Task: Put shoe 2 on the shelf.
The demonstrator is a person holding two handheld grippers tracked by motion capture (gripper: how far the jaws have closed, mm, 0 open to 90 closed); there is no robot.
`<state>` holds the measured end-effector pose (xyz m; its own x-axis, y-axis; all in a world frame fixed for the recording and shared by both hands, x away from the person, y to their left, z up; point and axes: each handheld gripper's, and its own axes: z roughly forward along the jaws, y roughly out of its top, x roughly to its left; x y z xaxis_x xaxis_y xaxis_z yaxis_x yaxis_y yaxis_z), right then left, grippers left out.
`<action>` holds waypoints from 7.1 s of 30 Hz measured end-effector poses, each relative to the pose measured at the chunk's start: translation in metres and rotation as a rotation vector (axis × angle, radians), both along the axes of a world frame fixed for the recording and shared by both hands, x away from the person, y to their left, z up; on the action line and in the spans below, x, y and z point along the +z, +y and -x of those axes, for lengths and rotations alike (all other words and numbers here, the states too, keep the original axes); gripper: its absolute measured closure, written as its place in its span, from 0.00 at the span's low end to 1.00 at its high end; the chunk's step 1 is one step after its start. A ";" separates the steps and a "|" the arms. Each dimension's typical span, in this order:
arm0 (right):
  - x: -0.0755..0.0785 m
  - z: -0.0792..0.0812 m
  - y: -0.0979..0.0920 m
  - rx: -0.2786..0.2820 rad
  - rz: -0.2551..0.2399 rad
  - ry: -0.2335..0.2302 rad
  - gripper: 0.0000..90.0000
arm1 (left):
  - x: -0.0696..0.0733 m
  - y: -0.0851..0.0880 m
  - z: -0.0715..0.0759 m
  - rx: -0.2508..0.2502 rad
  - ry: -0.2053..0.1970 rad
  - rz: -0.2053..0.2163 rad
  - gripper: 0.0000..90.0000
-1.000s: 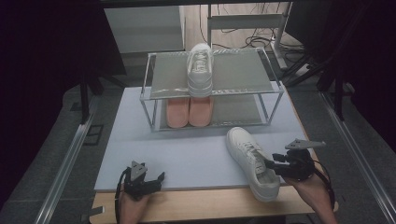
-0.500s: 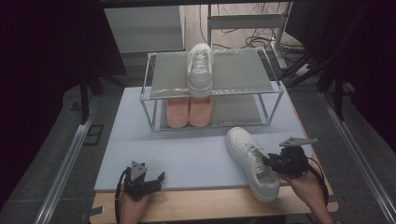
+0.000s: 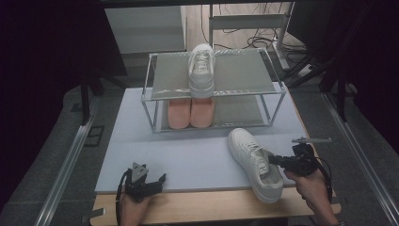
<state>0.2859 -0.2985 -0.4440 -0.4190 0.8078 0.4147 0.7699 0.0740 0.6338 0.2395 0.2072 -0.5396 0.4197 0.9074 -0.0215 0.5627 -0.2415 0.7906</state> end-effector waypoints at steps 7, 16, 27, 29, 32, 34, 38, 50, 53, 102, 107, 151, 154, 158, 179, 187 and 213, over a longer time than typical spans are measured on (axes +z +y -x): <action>0.000 -0.002 -0.011 -0.034 -0.116 0.036 0.94 | 0.000 0.000 0.000 0.000 0.000 0.000 0.14; 0.006 -0.002 -0.013 -0.035 -0.161 0.033 0.94 | 0.000 0.000 0.000 0.000 0.000 -0.001 0.14; 0.021 0.000 -0.014 -0.024 -0.236 0.014 0.94 | 0.000 0.000 0.000 -0.001 0.000 0.000 0.14; 0.024 0.000 -0.014 -0.021 -0.245 0.009 0.94 | 0.000 0.000 0.000 0.000 0.000 0.000 0.14; 0.029 0.000 -0.015 -0.018 -0.266 0.003 0.94 | 0.000 0.000 0.000 0.000 -0.001 0.000 0.14; 0.032 0.000 -0.015 -0.016 -0.283 0.003 0.94 | 0.000 0.000 0.000 0.000 -0.001 0.000 0.14; 0.039 -0.001 -0.016 -0.014 -0.319 -0.003 0.94 | 0.000 0.000 0.000 0.000 -0.001 0.001 0.14; 0.066 -0.002 -0.016 -0.008 -0.394 -0.025 0.94 | 0.000 0.000 0.000 -0.001 -0.003 0.001 0.14; 0.072 -0.002 -0.017 -0.006 -0.409 -0.034 0.94 | 0.000 0.000 0.000 -0.001 -0.002 0.001 0.14; 0.146 -0.055 0.004 -0.104 -0.528 -0.099 0.94 | 0.000 0.000 0.000 -0.002 -0.001 0.000 0.14; 0.146 -0.066 0.007 -0.135 -0.524 -0.109 0.94 | 0.000 0.000 0.000 -0.002 -0.001 0.000 0.14; 0.140 -0.157 0.072 -0.337 -0.454 -0.149 0.91 | 0.000 0.000 0.000 -0.002 -0.001 0.001 0.14; 0.139 -0.160 0.074 -0.330 -0.465 -0.162 0.89 | 0.000 0.000 0.000 -0.002 -0.001 0.001 0.14; 0.139 -0.160 0.073 -0.313 -0.477 -0.170 0.79 | 0.000 0.000 0.000 -0.002 -0.001 0.001 0.14; 0.144 -0.147 0.051 -0.241 -0.496 -0.236 0.54 | 0.000 0.000 0.000 -0.002 -0.001 0.000 0.14; 0.143 -0.130 0.036 -0.217 -0.458 -0.261 0.61 | 0.000 0.000 0.000 -0.001 -0.003 0.000 0.14; 0.100 -0.068 0.032 -0.044 -0.271 -0.310 0.99 | 0.000 0.000 0.000 -0.001 -0.004 0.000 0.14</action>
